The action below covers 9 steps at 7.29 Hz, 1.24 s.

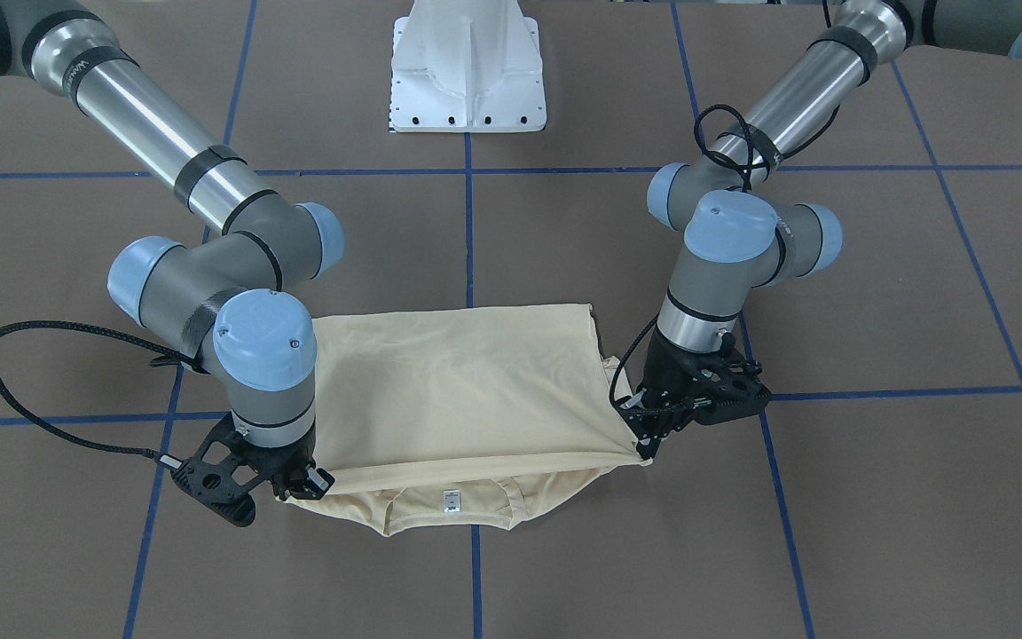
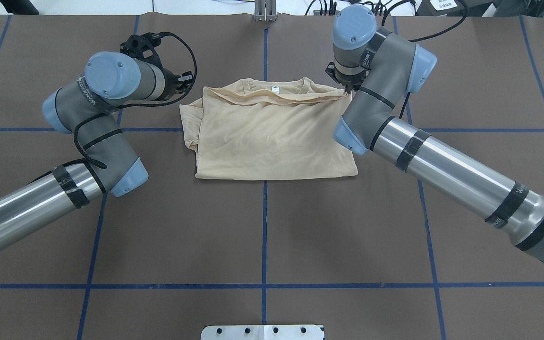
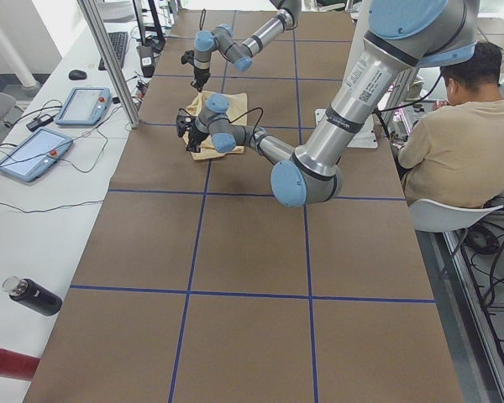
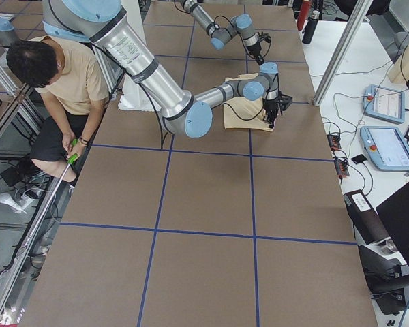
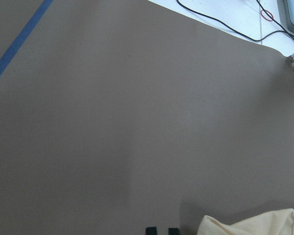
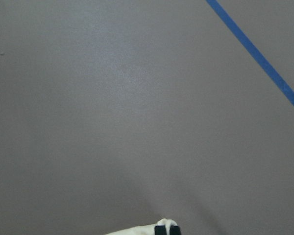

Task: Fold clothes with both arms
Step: 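Lay the hem near the collar and open both grippers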

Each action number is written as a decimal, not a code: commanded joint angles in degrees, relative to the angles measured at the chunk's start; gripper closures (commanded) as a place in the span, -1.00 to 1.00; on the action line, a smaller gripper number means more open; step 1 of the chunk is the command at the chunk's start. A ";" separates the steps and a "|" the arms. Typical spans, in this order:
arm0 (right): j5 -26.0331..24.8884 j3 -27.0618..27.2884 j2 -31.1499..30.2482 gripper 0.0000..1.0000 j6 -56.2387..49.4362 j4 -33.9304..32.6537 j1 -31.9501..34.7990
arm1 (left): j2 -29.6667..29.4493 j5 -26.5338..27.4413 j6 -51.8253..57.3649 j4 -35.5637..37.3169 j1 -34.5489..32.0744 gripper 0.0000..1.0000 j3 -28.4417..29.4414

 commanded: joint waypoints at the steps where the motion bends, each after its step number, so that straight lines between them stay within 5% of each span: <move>1: -0.32 -0.16 0.51 -0.70 0.53 1.63 0.05 | -0.05 0.00 0.22 -0.09 -0.13 0.05 0.82; 3: -0.23 1.05 0.69 -0.72 2.45 2.26 1.71 | 0.13 -0.52 0.49 -1.49 -1.88 0.05 -0.31; 5: -0.05 12.77 -5.07 -0.74 15.39 1.90 -0.11 | 0.30 -0.61 7.29 -1.58 -5.48 -0.01 -1.90; 7: -0.93 33.93 -19.29 -0.79 23.36 1.82 -5.91 | 1.27 -0.53 10.41 -1.58 -6.55 -0.01 -1.90; 9: -0.93 36.74 -24.43 -0.79 29.16 1.91 -8.55 | 2.15 -0.44 10.42 -1.58 -6.46 -0.01 -1.90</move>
